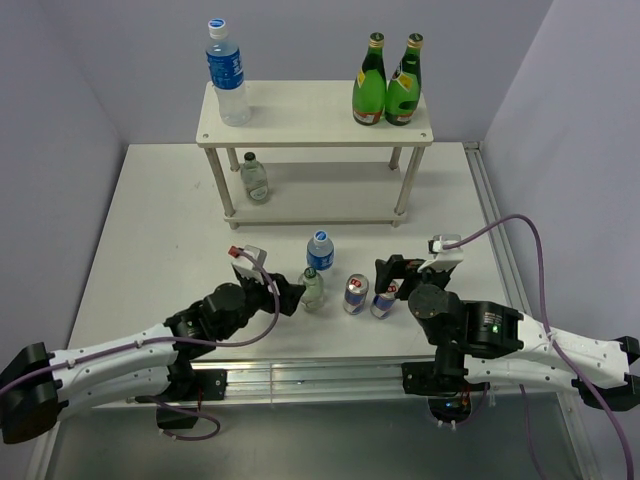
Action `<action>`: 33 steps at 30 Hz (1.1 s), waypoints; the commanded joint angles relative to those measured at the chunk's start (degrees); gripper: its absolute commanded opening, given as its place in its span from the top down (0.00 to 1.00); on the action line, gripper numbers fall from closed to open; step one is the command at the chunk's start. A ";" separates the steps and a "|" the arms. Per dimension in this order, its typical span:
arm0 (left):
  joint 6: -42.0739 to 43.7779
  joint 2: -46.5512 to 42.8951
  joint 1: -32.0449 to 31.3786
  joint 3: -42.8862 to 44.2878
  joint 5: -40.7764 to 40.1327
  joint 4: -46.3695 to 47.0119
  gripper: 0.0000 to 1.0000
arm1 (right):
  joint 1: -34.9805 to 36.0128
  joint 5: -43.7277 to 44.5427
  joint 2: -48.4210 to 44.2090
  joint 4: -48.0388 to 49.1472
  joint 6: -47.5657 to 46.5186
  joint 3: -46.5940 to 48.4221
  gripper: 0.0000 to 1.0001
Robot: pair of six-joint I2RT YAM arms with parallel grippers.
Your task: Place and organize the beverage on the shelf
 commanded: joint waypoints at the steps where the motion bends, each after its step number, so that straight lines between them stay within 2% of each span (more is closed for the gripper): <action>1: -1.10 1.97 -1.20 -1.12 3.30 6.89 0.03 | 0.42 1.84 0.54 0.69 1.17 0.18 0.00; 8: -0.23 11.36 -4.98 -1.74 1.81 17.96 0.04 | 0.51 1.84 0.19 0.77 1.52 -0.52 0.00; 13: 0.13 23.49 -6.30 0.81 -1.61 25.34 0.05 | 0.42 2.10 -0.08 0.69 1.87 -1.14 0.00; 18: 0.48 33.42 -7.71 3.71 -10.31 29.74 0.05 | 0.42 1.67 -0.87 0.07 2.58 -1.58 0.00; 23: 0.04 37.83 -8.94 3.89 -16.64 35.63 0.05 | 0.51 1.67 -0.61 0.69 2.05 -1.75 0.00; 26: 0.39 39.85 -9.55 4.94 -19.28 36.08 0.09 | 0.51 1.84 -0.52 0.95 1.79 -1.75 0.00; 29: 0.66 41.87 -10.26 6.00 -21.57 35.99 0.19 | 0.51 1.84 -0.69 1.21 1.52 -1.84 0.00; 30: 0.66 42.66 -10.26 6.17 -21.83 35.99 0.31 | 0.42 1.76 -0.69 1.30 1.44 -1.84 0.00; 32: 0.57 43.37 -10.43 6.79 -22.10 35.73 0.40 | 0.51 1.84 -0.78 1.39 1.35 -1.93 0.00; 33: 0.66 43.63 -10.44 6.97 -22.01 35.64 0.57 | 0.51 1.76 -0.69 1.39 1.43 -1.93 0.00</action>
